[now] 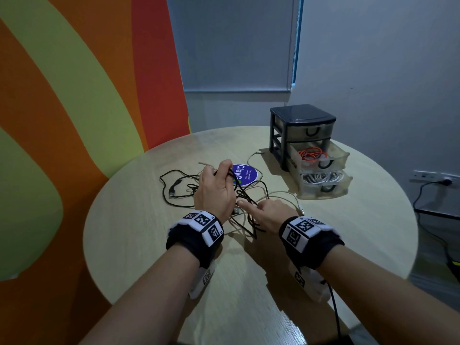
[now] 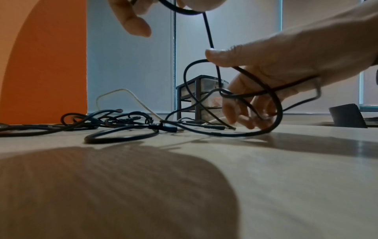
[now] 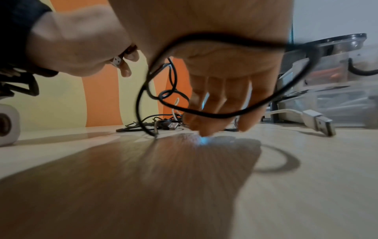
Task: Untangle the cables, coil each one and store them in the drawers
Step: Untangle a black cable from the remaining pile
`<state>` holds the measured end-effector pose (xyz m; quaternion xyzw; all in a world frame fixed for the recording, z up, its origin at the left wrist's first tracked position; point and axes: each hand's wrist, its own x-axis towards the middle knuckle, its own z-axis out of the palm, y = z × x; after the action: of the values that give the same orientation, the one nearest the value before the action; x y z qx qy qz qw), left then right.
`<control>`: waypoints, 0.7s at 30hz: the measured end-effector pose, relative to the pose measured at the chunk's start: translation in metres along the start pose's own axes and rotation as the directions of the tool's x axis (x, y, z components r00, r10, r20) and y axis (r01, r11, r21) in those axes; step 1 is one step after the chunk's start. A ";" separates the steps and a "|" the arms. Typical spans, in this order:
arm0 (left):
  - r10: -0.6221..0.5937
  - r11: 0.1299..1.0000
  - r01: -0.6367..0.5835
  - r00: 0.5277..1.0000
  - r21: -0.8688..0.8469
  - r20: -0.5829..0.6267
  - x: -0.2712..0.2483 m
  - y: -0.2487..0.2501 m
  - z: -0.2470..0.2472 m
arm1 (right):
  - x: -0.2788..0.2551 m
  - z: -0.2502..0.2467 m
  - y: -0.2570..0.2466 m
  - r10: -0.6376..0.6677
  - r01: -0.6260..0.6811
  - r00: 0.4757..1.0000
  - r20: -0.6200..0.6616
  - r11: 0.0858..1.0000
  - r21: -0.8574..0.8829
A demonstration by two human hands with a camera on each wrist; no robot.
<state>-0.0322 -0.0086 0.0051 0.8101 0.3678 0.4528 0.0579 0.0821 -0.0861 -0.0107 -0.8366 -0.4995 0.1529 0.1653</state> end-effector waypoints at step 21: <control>0.101 0.975 -0.103 0.995 -0.198 -0.017 0.001 0.004 0.001 | 0.004 0.000 -0.001 -0.036 0.041 0.998 -0.055 0.995 0.090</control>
<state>-0.0292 -0.0104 0.0070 0.8165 0.2789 0.4925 0.1140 0.0832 -0.0820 -0.0112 -0.8221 -0.5034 0.1501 0.2196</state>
